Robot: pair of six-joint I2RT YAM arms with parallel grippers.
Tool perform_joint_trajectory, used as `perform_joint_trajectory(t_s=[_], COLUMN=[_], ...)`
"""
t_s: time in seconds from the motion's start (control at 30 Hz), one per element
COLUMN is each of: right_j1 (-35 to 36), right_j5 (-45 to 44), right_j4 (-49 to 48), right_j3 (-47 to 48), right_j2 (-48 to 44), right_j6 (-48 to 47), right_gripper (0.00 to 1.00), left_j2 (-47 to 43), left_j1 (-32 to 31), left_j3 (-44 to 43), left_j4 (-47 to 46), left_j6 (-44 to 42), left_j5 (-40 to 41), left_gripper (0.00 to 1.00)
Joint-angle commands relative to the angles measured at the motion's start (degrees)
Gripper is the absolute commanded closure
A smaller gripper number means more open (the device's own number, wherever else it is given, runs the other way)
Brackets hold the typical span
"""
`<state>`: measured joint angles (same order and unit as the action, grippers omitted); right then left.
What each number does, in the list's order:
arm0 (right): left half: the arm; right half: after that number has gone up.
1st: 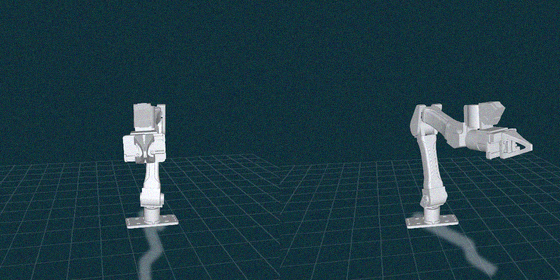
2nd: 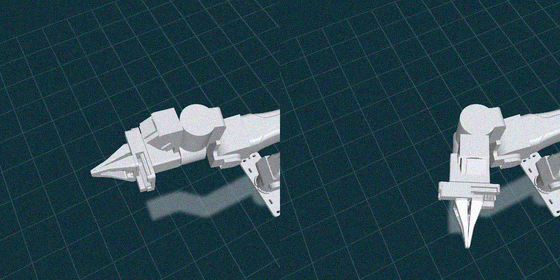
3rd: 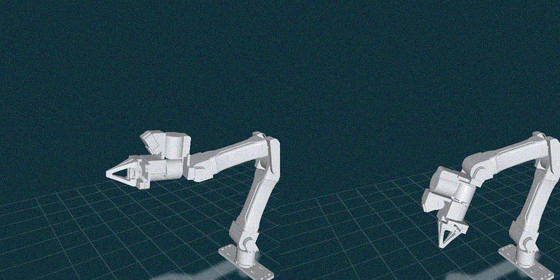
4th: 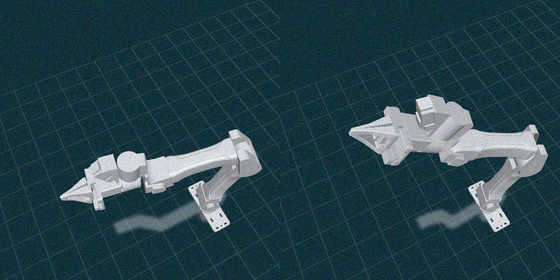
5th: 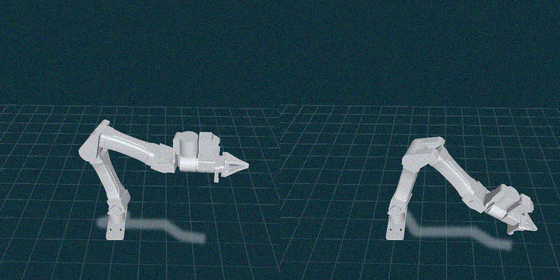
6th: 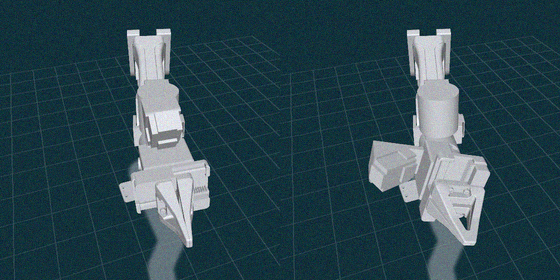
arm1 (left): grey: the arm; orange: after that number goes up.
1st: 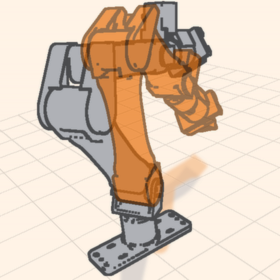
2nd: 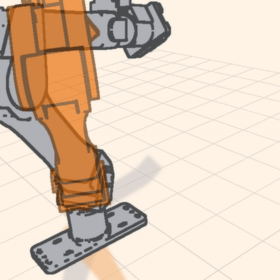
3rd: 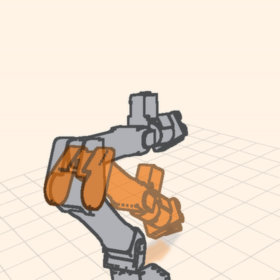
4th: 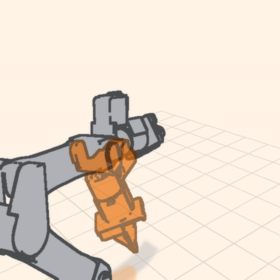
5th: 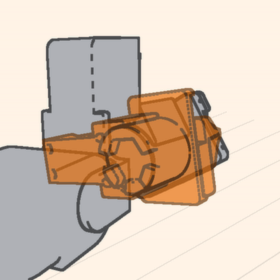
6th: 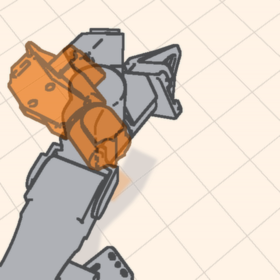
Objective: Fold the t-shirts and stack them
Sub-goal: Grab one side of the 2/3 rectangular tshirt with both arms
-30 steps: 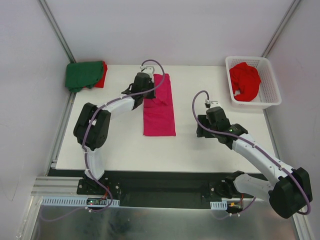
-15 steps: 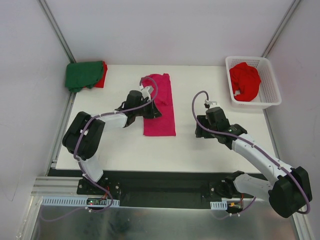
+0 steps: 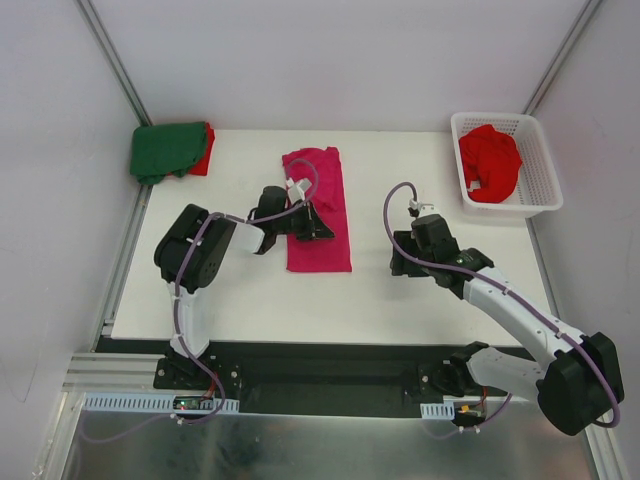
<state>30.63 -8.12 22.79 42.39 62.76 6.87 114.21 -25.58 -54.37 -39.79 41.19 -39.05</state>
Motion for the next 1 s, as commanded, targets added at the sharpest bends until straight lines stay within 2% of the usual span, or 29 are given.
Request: perform_joint_trajectory(t_s=[0.0,0.3,0.73,0.97], right_j1=[0.1,0.0,0.1,0.1], right_j5=[-0.1,-0.2,-0.6,-0.4], right_j4=[-0.6,-0.5,0.1,-0.2], right_j3=[0.0,0.2,0.7,0.7], right_j2=[-0.2,0.5,0.9,1.0], right_j6=[0.6,0.5,0.4,0.4], right_gripper=[0.38,0.38,0.37,0.37], left_j2=[2.0,6.3,10.8,7.1], left_j1=[2.5,6.2,8.3,8.7], left_j3=[-2.5,-6.2,-14.3,-15.8], left_j4=[-6.5,-4.9,0.1,1.9], left_j6=[2.1,1.1,-0.9,-1.4], left_j5=[-3.1,-3.8,-4.0,-5.9], left_gripper=[1.0,1.0,1.0,1.0])
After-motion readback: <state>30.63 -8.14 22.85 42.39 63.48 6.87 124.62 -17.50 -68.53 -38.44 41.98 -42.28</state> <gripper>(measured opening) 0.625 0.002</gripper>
